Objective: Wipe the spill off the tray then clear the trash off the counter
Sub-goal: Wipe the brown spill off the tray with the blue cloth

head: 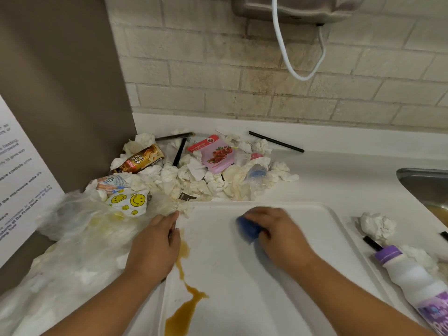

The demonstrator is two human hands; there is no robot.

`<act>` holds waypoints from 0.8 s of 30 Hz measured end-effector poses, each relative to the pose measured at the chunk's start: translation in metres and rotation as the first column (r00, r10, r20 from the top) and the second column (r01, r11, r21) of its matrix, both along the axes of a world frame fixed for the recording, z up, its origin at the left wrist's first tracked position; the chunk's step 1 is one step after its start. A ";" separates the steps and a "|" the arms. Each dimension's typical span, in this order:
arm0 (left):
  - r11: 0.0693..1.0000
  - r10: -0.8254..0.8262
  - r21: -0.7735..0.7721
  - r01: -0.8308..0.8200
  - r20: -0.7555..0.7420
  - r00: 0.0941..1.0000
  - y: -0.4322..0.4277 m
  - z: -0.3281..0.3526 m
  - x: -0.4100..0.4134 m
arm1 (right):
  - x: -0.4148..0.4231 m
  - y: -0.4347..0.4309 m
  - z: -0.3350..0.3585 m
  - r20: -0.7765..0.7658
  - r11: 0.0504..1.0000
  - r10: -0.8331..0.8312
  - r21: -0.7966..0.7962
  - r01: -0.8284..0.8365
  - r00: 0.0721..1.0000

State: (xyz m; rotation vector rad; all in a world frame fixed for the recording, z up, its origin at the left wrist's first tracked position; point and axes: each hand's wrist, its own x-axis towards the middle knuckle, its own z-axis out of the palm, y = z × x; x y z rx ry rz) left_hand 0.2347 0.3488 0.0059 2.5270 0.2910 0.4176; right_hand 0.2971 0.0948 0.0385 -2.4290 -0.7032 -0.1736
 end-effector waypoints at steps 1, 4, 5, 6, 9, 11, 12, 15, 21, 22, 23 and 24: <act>1.000 0.001 0.003 -0.001 -0.002 1.000 0.000 -0.001 0.000 | 0.010 -0.008 0.001 -0.001 0.990 -0.120 -0.078 0.120 0.993; 1.000 -0.004 0.016 0.004 -0.009 1.000 0.000 -0.002 0.001 | 0.013 -0.002 -0.010 -0.031 0.921 -0.230 -0.329 0.208 0.973; 1.000 -0.009 0.023 0.009 -0.010 1.000 0.000 -0.003 0.001 | 0.010 0.007 -0.013 0.010 0.939 -0.154 -0.311 0.149 0.988; 0.999 -0.013 0.029 0.013 -0.009 1.000 0.001 -0.003 0.002 | 0.005 0.016 -0.018 0.044 0.957 -0.054 -0.282 0.064 0.998; 0.999 -0.012 0.040 0.012 -0.007 1.000 0.002 -0.004 0.002 | -0.008 0.034 -0.022 0.002 0.940 0.271 -0.217 -0.264 0.963; 0.999 -0.011 0.040 0.012 -0.007 1.000 0.002 -0.004 0.002 | -0.007 0.030 -0.011 -0.013 0.928 0.339 -0.157 -0.337 0.941; 0.999 -0.012 0.039 0.012 -0.007 1.000 0.001 -0.004 0.002 | -0.004 0.022 -0.007 0.019 0.944 0.308 -0.130 -0.304 0.951; 0.999 -0.005 0.037 0.005 0.001 1.000 0.001 -0.004 0.002 | 0.016 -0.017 0.002 0.024 0.998 -0.030 -0.060 0.032 0.999; 0.999 -0.004 0.033 0.005 -0.008 1.000 0.000 -0.003 0.002 | 0.031 -0.057 -0.017 0.043 0.836 -0.493 -0.252 0.487 0.869; 0.999 -0.006 0.037 0.006 -0.011 1.000 0.000 -0.003 0.002 | 0.030 -0.050 -0.018 0.036 0.845 -0.476 -0.258 0.468 0.879; 0.999 -0.007 0.038 0.007 -0.012 1.000 0.000 -0.003 0.002 | 0.029 -0.041 -0.018 0.029 0.862 -0.445 -0.257 0.437 0.895; 0.999 -0.005 0.036 0.006 -0.012 1.000 0.000 -0.003 0.002 | 0.027 -0.031 -0.018 0.030 0.881 -0.402 -0.258 0.396 0.915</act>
